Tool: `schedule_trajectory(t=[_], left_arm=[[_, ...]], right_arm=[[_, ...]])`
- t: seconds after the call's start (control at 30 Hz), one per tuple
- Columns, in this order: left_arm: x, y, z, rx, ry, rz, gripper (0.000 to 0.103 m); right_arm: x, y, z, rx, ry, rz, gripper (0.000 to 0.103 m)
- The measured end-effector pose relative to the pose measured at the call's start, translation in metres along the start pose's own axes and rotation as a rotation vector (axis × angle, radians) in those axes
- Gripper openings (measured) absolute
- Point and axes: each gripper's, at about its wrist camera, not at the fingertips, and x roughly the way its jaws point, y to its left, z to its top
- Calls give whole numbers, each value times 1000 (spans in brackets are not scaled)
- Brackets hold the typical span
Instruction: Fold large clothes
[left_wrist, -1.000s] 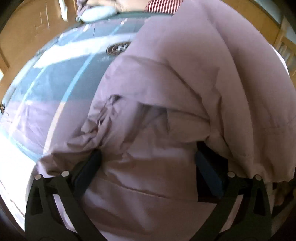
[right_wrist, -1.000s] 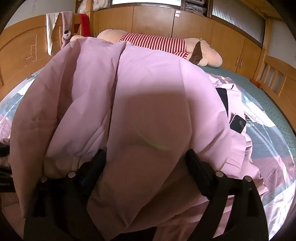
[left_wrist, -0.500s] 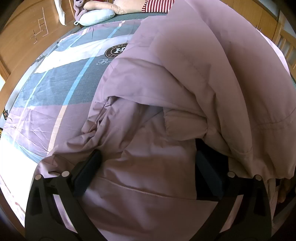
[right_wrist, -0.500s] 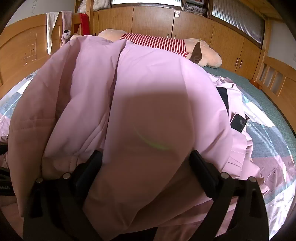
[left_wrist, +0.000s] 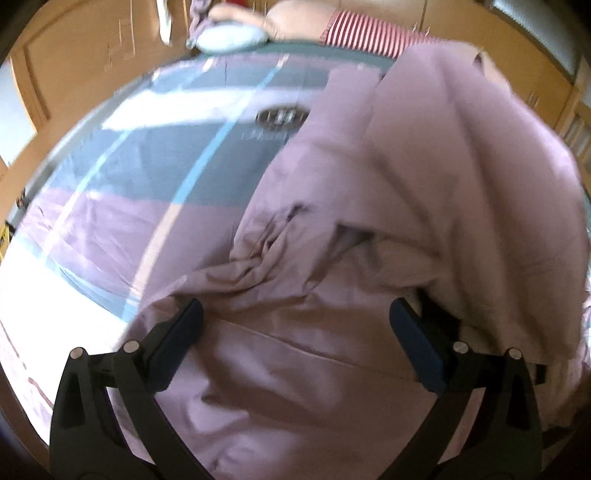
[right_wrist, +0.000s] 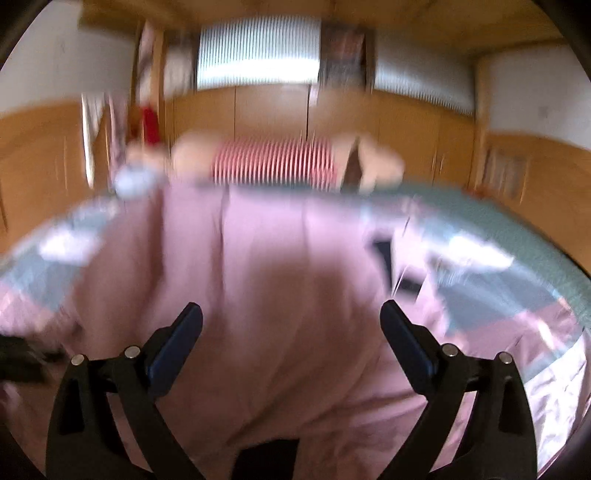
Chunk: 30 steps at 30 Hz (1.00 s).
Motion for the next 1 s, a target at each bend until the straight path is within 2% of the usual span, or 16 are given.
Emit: schedule_trajectory(t=[0.1,0.2,0.23,0.27,0.57,0.67,0.8,0.93,1.0], left_arm=[[9,-12,-3,55,8,67,101],[8,-15,-3,77,7,79,101],[9,-14,-2,73,8,74,101],[10,-13,-1,68,11,67,101],[9,-15,-1,73,9,78,101],[-13,-15,-9,61,-36,56,101],[-41,-7,-21,120,-71,79,101],[-70,31,-26,113,-84,28,101],[-95,67,-21,165,-110,-54,101]], right_arm=[[10,9,-10,-49,41,3,97],[45,9,-35,-42,231,44,98],[59,6,-40,-17,303,64,101],[63,3,-42,0,323,77,102],[77,3,-46,-8,344,90,102],[74,5,-48,5,360,106,102],[71,7,-45,5,360,106,102],[13,-16,-26,30,307,135,102],[-25,-36,-21,16,338,119,102]])
